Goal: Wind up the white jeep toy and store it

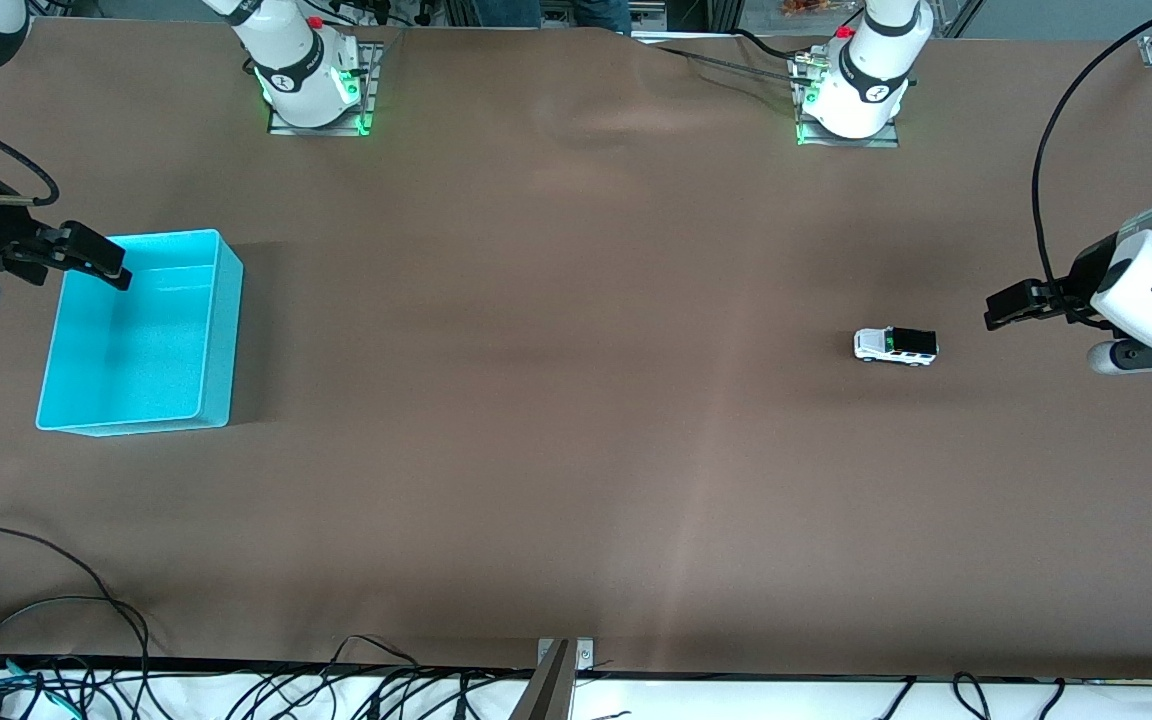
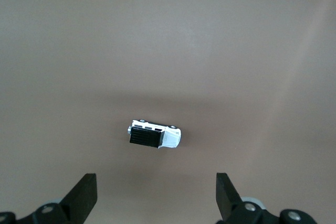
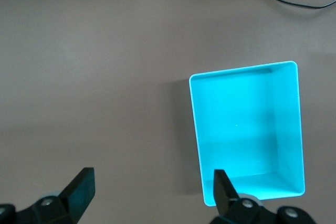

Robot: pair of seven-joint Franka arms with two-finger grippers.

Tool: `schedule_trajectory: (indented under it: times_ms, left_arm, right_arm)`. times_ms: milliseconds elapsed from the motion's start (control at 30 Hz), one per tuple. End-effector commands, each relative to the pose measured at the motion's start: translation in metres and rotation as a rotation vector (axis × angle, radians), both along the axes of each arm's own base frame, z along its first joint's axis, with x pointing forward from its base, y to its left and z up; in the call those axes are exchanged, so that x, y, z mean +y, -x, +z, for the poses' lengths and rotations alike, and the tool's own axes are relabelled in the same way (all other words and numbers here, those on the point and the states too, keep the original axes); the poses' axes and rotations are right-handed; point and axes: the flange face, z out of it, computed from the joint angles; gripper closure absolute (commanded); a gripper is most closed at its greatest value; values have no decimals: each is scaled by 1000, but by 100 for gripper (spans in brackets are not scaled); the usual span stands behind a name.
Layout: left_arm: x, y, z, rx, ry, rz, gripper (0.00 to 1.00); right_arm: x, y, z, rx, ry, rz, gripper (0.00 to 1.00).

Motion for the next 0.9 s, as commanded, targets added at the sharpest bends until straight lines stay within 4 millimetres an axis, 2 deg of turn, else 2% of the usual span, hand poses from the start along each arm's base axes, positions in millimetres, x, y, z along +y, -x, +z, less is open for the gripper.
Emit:
schedule_trajectory:
  times_ms: [0,300,567,867]
  left_arm:
    - [2,0,-1,9,-18,-8,0]
    - [9,-2,-13,39,-17,9,0]
    - [10,-11,-59,134,-39,103,0]
    - [7,-17,-111,216,-98,393,0]
  right_arm:
    - [0,-4,6,-11,-7,-6,0]
    - [-1,-5,3,-7,-7,-8,0]
    - [-1,-5,5,-10,-7,-8,0]
    - [0,-5,6,-14,-7,-8,0]
